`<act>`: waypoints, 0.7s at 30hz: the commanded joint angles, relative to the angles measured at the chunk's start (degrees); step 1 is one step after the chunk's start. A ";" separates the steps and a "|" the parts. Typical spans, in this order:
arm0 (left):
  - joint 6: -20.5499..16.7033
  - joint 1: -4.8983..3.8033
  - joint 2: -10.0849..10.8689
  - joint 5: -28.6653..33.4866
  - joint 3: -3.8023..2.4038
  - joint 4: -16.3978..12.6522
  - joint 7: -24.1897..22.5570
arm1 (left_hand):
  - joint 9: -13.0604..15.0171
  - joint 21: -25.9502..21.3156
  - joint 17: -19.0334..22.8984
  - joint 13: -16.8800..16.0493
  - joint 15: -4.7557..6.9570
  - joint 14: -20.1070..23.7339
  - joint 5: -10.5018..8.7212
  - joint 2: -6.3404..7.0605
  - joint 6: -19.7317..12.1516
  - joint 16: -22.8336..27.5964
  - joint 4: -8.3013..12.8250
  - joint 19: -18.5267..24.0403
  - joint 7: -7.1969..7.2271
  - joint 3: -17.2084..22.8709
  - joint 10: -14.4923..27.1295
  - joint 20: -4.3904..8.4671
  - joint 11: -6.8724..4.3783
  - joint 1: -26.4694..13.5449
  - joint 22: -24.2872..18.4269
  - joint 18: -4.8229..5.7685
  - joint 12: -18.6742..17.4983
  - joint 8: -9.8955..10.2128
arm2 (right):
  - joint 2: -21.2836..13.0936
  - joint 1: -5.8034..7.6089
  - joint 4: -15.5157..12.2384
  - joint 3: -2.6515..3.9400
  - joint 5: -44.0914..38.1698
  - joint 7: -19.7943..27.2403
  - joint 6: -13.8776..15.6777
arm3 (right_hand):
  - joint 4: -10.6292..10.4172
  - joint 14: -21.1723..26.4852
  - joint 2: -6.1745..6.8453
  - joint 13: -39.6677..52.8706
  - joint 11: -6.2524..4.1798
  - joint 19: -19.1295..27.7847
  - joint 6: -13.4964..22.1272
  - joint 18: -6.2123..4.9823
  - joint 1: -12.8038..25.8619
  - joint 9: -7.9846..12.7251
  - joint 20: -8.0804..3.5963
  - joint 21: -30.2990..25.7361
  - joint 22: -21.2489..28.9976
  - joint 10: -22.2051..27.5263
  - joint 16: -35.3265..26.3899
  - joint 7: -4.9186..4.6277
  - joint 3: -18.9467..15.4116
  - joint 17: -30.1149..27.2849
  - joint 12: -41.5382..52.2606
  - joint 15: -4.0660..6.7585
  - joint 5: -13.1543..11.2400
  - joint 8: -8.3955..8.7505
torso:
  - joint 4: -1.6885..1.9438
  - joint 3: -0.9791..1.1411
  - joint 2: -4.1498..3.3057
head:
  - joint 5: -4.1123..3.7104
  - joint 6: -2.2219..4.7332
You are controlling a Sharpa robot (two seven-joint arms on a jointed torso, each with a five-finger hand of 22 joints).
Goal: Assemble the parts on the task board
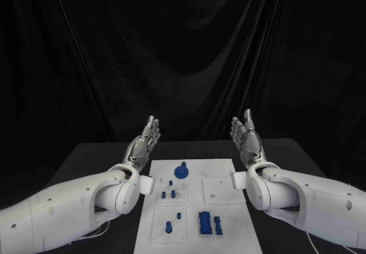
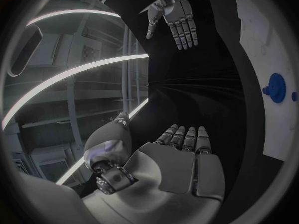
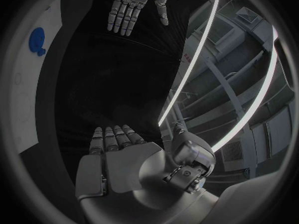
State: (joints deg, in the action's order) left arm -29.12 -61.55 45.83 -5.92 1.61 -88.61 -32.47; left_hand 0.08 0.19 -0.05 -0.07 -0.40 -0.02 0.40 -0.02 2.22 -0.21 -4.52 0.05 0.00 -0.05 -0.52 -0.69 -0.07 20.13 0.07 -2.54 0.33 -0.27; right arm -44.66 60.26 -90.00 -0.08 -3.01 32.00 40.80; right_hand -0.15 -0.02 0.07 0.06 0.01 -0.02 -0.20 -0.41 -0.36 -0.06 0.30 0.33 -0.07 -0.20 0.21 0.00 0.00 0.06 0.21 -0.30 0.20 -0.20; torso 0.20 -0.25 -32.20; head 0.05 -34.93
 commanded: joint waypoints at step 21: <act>-15.00 1.39 -1.14 5.92 -1.61 -1.35 2.67 | -0.08 -0.19 0.05 0.07 0.40 0.02 -0.40 0.02 -2.22 0.21 4.52 -0.05 0.00 0.05 0.52 0.69 0.07 -15.52 -0.07 2.54 -0.33 0.27 | -0.03 -0.10 0.05 0.08 3.01 -2.20 3.31 | 0.15 0.02 -0.07 -0.06 -0.01 0.02 0.20 0.41 0.36 0.06 -0.30 -0.33 0.07 0.20 -0.21 0.00 0.00 -0.06 -0.21 0.30 -0.20 0.20 | -0.20 0.25 1.02 | -0.05 0.55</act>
State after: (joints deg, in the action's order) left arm -43.17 -60.24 44.77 -0.18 0.07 -89.84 -29.39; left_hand 0.09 0.19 -0.07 -0.09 -0.41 -0.03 0.20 0.01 0.41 -0.21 -0.22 0.05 0.00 0.03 -0.52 -0.28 -0.08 5.16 0.08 -0.76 0.36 -0.27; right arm -44.67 60.25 -89.95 -0.07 -0.10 30.67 43.13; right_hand -0.15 -0.02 0.06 0.06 0.01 -0.02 -0.20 -0.43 -0.37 -0.10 0.30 0.33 -0.08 -0.21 0.21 0.00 0.00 0.07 0.22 -0.30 0.21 -0.20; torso 0.00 0.00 -31.18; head -0.01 -34.37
